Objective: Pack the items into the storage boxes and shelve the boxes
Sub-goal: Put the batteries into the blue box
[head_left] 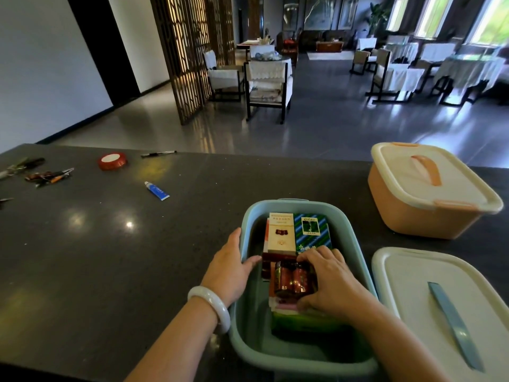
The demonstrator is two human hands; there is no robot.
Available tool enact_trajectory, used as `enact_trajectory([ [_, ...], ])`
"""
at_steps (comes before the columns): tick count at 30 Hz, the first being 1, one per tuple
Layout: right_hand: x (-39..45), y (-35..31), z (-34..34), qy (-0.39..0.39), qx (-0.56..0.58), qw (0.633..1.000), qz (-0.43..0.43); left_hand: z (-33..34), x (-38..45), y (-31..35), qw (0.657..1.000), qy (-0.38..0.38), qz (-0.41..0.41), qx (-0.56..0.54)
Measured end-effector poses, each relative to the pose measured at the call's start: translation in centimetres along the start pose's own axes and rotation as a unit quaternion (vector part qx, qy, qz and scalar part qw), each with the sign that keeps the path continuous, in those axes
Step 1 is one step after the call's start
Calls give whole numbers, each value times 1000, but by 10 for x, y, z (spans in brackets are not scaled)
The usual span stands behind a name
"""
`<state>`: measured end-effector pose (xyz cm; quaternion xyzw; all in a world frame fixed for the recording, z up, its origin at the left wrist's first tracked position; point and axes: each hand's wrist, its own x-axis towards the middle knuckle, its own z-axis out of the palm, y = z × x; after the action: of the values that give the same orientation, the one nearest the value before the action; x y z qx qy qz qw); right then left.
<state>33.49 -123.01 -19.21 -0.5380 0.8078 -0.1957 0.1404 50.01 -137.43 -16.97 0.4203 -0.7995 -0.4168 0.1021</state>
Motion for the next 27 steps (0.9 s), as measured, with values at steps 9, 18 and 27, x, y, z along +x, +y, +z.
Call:
enact_trajectory([
  [9, -1, -4, -5, 19, 84, 996, 14, -1, 0, -1, 1000, -9, 9, -10],
  [18, 4, -12, -15, 30, 96, 994, 46, -1, 4, -12, 999, -33, 25, -8],
  [27, 45, -70, -45, 90, 54, 994, 44, -48, 39, -43, 995, -34, 46, 78],
])
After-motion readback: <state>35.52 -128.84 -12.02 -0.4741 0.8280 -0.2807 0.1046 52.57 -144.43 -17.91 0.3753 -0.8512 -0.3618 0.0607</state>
